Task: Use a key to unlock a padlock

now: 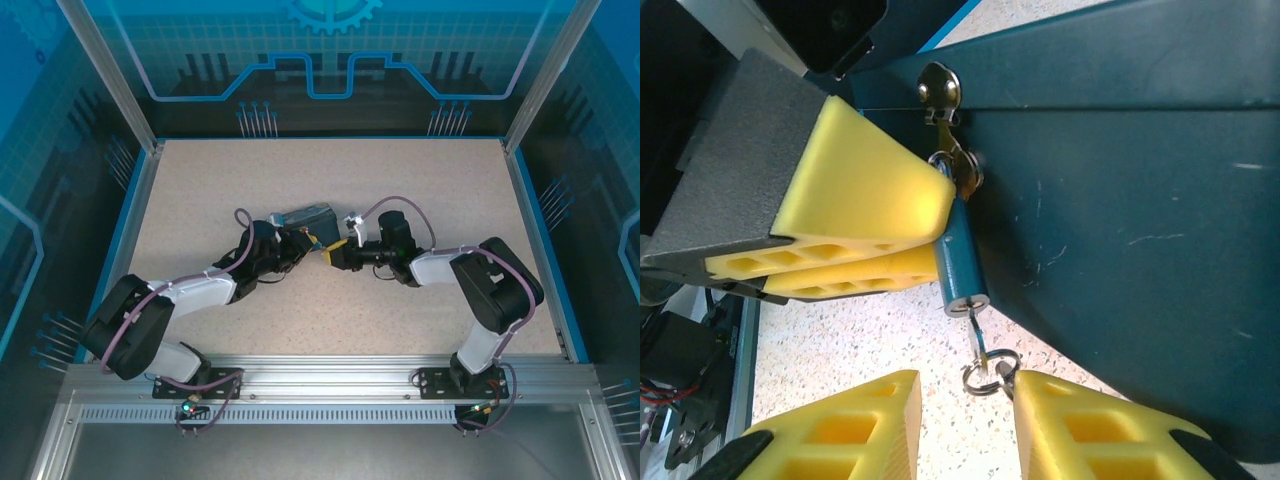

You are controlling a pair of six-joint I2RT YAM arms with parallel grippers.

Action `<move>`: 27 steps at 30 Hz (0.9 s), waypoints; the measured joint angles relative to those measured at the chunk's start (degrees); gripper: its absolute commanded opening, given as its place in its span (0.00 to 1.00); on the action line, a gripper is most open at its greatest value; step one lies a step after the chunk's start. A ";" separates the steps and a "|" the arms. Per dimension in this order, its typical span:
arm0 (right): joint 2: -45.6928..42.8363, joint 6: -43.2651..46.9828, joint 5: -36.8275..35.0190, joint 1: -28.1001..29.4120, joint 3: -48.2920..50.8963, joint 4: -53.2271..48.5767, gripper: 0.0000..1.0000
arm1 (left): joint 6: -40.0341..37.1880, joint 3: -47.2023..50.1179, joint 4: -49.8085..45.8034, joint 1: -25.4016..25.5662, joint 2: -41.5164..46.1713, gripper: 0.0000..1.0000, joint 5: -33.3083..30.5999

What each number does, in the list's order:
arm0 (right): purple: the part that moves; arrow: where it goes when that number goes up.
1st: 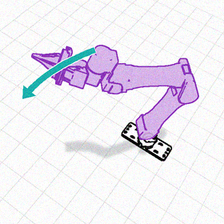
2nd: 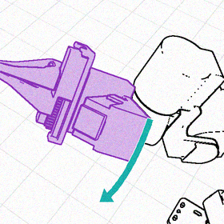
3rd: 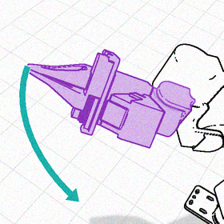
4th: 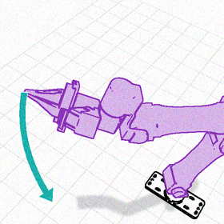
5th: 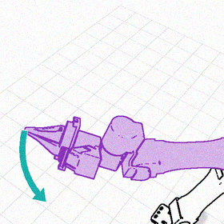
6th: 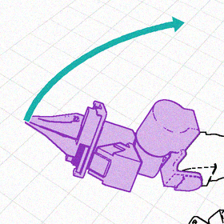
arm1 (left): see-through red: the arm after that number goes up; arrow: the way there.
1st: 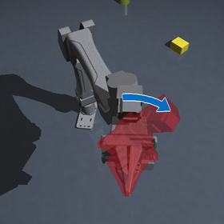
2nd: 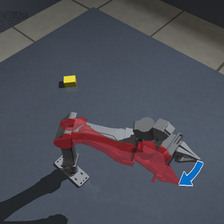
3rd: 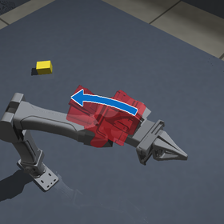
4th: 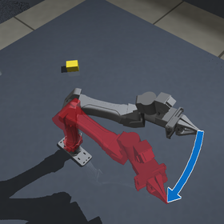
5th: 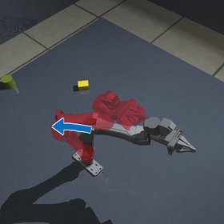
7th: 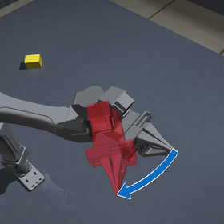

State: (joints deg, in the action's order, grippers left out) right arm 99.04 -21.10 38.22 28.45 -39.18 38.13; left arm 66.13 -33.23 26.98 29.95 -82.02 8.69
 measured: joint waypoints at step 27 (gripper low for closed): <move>1.36 -1.75 -3.48 -0.15 -0.24 -1.75 0.41 | -1.79 1.05 2.69 0.00 0.13 0.29 0.11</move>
State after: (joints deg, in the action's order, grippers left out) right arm 100.40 -22.85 34.74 28.29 -39.42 36.38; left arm 64.34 -32.18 29.67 29.95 -81.89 8.80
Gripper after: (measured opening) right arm 0.396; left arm 0.221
